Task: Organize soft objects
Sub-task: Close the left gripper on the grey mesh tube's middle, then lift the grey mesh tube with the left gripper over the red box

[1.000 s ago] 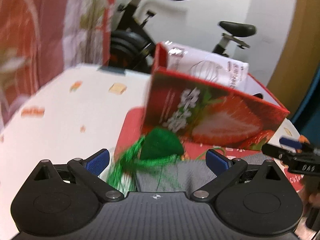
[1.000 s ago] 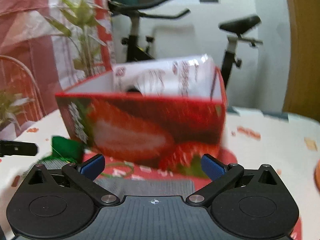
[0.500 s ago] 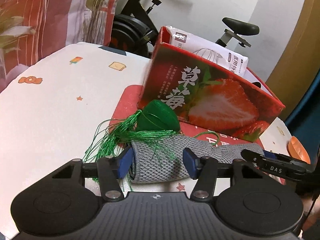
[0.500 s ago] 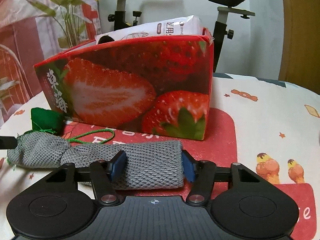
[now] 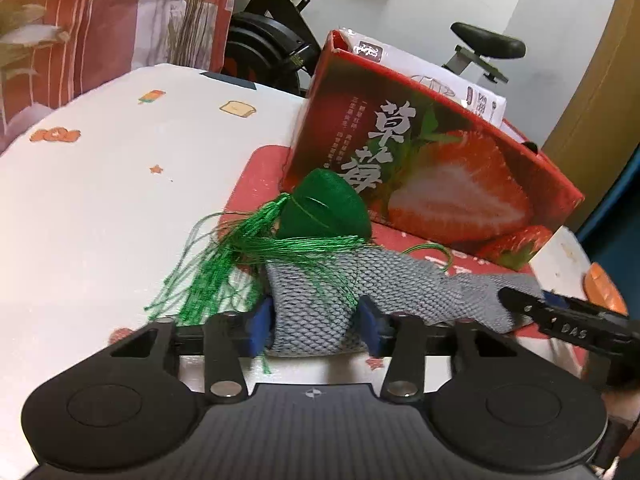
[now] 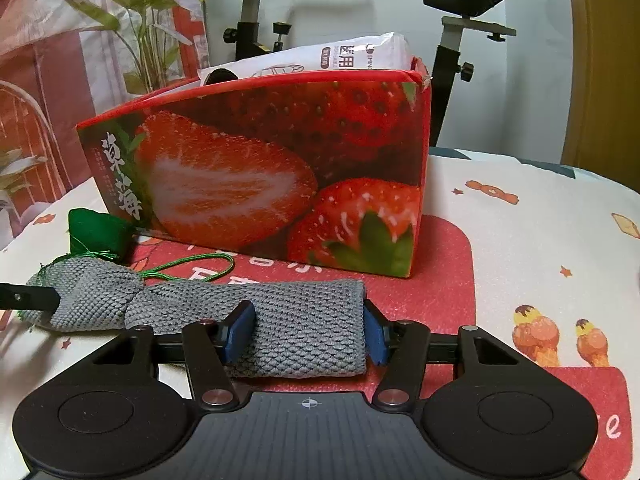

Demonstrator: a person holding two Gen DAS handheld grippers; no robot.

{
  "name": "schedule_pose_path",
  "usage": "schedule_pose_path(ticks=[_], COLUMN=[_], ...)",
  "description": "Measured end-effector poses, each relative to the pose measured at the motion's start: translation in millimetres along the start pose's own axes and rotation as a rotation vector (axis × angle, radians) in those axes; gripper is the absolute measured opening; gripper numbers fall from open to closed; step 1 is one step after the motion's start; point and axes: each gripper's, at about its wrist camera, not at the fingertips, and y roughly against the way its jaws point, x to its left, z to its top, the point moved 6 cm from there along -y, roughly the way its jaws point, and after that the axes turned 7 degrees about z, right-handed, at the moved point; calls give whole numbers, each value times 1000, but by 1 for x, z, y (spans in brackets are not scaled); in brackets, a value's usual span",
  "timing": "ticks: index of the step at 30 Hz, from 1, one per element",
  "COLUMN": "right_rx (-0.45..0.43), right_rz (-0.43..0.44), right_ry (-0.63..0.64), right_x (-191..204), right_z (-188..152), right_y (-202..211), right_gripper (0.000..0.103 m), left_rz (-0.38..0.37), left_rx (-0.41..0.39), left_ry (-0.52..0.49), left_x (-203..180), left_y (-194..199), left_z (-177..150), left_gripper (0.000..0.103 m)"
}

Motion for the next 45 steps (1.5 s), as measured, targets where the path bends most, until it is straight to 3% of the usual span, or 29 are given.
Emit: schedule_pose_path(ticks=[2, 6, 10, 35, 45], right_rx=[0, 4, 34, 22, -29], right_rz=[10, 32, 22, 32, -30], right_ry=[-21, -120, -120, -144, -121], right_x=[-2, -14, -9, 0, -7], right_z=[1, 2, -2, -34, -28], right_y=[1, 8, 15, 55, 80], right_gripper=[50, 37, 31, 25, 21], left_rz=[19, 31, 48, 18, -56], left_rx=[7, 10, 12, -4, 47], left_ry=[-18, -62, -122, -122, -140], left_x=[1, -1, -10, -20, -33], left_y=[0, 4, 10, 47, 46], left_z=[1, 3, 0, -22, -37], left_gripper=[16, 12, 9, 9, 10])
